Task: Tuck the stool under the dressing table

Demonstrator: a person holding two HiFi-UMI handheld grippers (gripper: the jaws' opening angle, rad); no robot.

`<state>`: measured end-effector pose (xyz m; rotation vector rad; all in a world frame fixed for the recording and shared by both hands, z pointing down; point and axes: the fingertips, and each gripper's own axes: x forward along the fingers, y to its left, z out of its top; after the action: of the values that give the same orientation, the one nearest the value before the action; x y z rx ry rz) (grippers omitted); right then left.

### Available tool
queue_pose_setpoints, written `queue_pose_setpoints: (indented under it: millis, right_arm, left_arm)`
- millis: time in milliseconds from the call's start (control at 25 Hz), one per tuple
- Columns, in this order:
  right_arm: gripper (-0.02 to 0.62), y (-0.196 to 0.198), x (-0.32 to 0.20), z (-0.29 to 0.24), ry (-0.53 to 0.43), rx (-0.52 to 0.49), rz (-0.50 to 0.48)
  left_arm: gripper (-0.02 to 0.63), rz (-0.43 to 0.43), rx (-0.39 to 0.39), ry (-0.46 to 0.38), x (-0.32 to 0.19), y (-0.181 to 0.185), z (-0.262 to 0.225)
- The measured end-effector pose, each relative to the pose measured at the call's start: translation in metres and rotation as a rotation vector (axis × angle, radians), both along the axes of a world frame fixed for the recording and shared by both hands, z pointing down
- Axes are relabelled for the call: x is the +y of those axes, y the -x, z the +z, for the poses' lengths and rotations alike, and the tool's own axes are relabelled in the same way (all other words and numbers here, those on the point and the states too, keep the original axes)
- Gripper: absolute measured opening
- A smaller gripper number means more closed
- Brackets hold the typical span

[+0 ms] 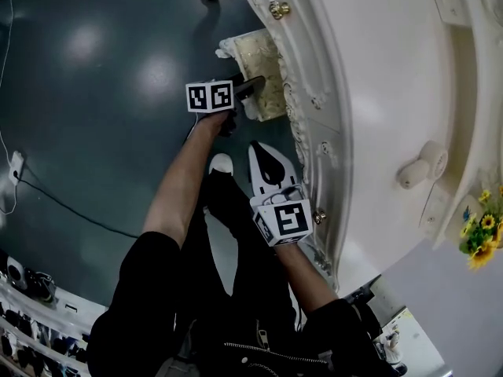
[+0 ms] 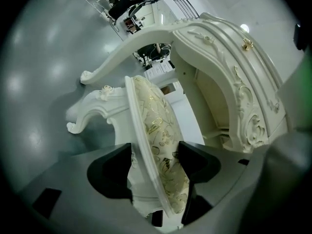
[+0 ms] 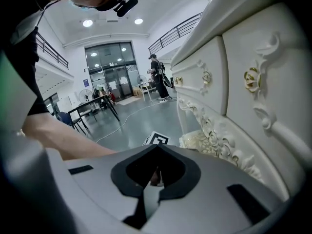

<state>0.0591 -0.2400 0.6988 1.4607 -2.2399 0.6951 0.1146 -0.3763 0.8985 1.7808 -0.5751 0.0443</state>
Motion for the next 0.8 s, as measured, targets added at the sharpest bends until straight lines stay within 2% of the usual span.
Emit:
queue_pose_setpoints:
  millis: [440, 600, 720, 800]
  right_arm:
    - [0.006, -0.006, 0.009, 0.007, -0.016, 0.001, 0.012]
    - [0.006, -0.008, 0.019, 0.005, -0.002, -0.006, 0.019]
    - [0.006, -0.008, 0.026, -0.006, 0.008, -0.016, 0.029]
    - [0.006, -0.005, 0.03, -0.018, 0.011, -0.024, 0.026]
  left_arm:
    - [0.314, 0.019, 0.02, -0.003, -0.003, -0.052, -0.002]
    - [0.314, 0.009, 0.006, -0.024, -0.003, -0.04, -0.008]
    - [0.312, 0.012, -0.039, -0.082, 0.004, -0.024, -0.025]
    - [0.223, 0.031, -0.07, -0.141, 0.011, -0.007, -0.045]
